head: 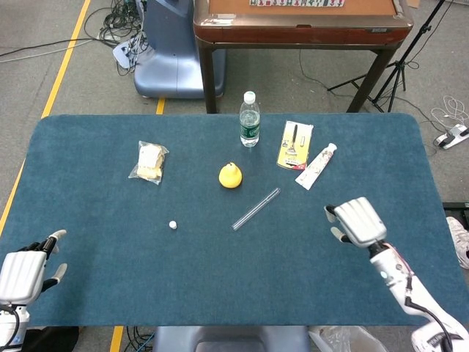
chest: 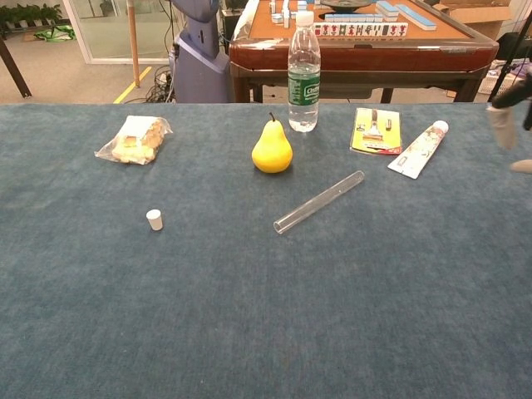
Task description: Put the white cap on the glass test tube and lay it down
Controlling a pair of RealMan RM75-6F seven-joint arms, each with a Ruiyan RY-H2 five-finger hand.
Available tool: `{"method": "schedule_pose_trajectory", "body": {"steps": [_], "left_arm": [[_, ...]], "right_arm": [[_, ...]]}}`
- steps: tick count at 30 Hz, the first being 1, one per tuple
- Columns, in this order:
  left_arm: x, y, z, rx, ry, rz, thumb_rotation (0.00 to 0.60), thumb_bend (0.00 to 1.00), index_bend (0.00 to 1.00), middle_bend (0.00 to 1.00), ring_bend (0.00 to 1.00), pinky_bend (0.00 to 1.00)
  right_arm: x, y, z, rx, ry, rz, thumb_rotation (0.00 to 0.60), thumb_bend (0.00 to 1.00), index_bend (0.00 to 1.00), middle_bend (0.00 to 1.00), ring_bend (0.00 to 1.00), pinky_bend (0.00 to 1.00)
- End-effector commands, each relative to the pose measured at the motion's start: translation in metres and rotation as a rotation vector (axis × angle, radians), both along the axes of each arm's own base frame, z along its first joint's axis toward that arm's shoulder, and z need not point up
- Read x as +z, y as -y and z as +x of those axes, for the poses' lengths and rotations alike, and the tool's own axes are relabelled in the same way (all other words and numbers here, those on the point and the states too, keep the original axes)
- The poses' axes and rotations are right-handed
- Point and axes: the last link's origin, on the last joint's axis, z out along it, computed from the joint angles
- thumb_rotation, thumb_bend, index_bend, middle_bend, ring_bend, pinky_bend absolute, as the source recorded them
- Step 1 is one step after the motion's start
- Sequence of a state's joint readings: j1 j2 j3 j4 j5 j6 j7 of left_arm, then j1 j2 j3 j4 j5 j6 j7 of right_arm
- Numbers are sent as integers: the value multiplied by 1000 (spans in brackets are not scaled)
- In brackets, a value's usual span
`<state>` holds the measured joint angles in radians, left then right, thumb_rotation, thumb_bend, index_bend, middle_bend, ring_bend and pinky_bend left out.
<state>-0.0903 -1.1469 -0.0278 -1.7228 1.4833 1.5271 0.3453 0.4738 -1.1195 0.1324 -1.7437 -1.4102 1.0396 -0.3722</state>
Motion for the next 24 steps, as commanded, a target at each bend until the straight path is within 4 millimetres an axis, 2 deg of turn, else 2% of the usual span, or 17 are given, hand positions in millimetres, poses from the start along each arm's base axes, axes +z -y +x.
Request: {"method": "schedule_pose_trajectory", "body": {"steps": [1,6,9,13,16,19,24], "left_arm": [[1,2,0,3,1,0,600,248,247,475,489,598],[4,4,-2,13,2,5,600,248,247,475,489,598],[5,4,-2,17,2,4,600,248,247,475,489,598],[4,4,-3,21,2,0,600,248,247,475,489,598],[4,3,-2,23,2,-3,600,248,247,475,489,598],[4,3,-3,26,1,-7,600,248,247,475,489,598],[2,2,-2,29,1,-16,600,248,247,475,489,598]], "right_arm": [[-26,27,22,77,-64,24,600,257,553,1000,1000,1000],[-55,47,41,122,-94,66,600,256,547,1000,1000,1000],[-72,57,51,136,-88,82,600,231,496,1000,1000,1000],[-94,67,62,144,-71,109,600,151,406,1000,1000,1000],[-107,71,68,144,-57,129,600,150,395,1000,1000,1000],[-118,75,73,142,-43,148,600,165,391,1000,1000,1000],[-133,79,78,140,-26,176,600,276,389,1000,1000,1000]]}}
